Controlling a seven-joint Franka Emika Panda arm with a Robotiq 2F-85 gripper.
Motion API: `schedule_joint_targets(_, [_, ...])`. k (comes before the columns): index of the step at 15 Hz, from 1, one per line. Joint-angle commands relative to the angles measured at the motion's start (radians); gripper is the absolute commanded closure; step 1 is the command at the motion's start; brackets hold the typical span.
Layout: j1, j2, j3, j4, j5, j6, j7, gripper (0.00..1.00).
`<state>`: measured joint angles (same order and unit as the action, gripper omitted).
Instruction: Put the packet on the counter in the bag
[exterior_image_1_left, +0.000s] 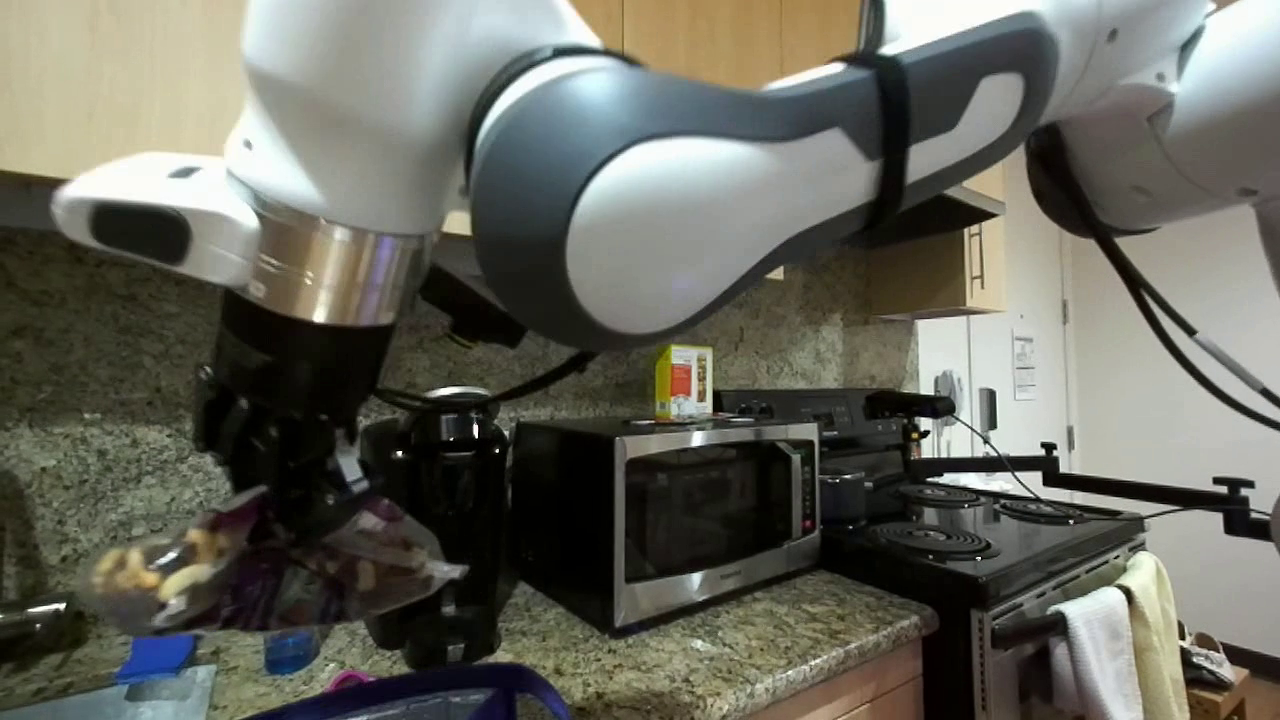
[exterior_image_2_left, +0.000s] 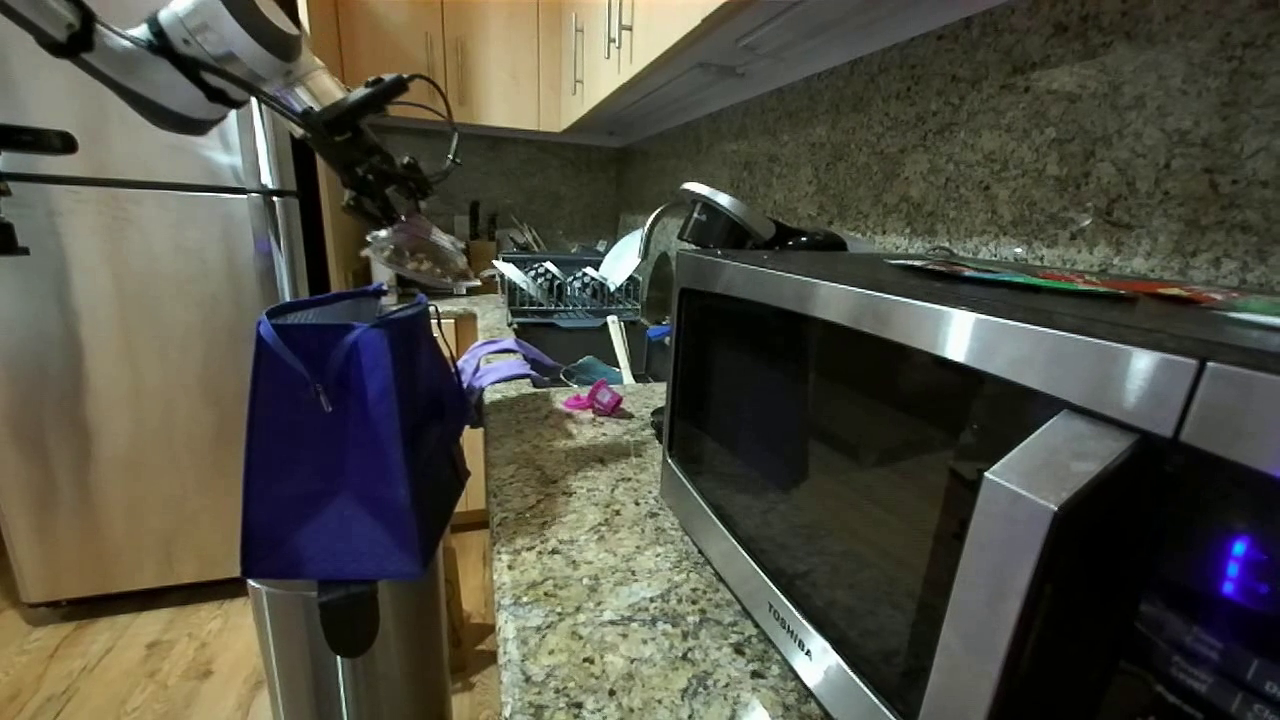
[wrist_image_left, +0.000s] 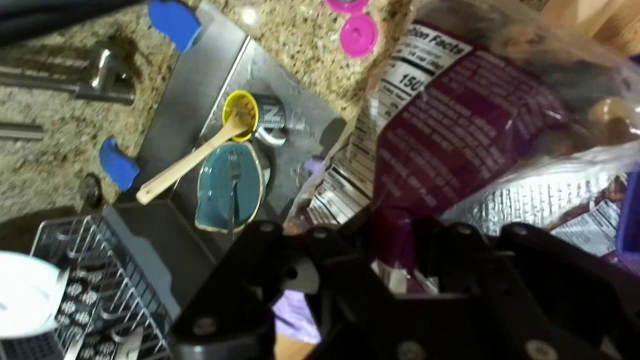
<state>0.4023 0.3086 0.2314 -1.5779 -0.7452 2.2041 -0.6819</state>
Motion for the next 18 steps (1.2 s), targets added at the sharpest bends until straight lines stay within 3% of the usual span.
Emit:
schedule_joint_targets(1, [0.083,-0.100,0.056,-0.038,-0.122,-0.055,0.069,0.91])
schedule_joint_targets(2, [0.038,-0.026,0.055,0.007,-0.061,-0.025,0.028,0.92])
schedule_joint_targets(4, [0.059,-0.037,0.075,0.006,-0.064,-0.044,0.038,0.92])
schedule_joint_targets(18, [0.035,-0.009,0.064,0.008,-0.063,-0.039,0.037,0.92])
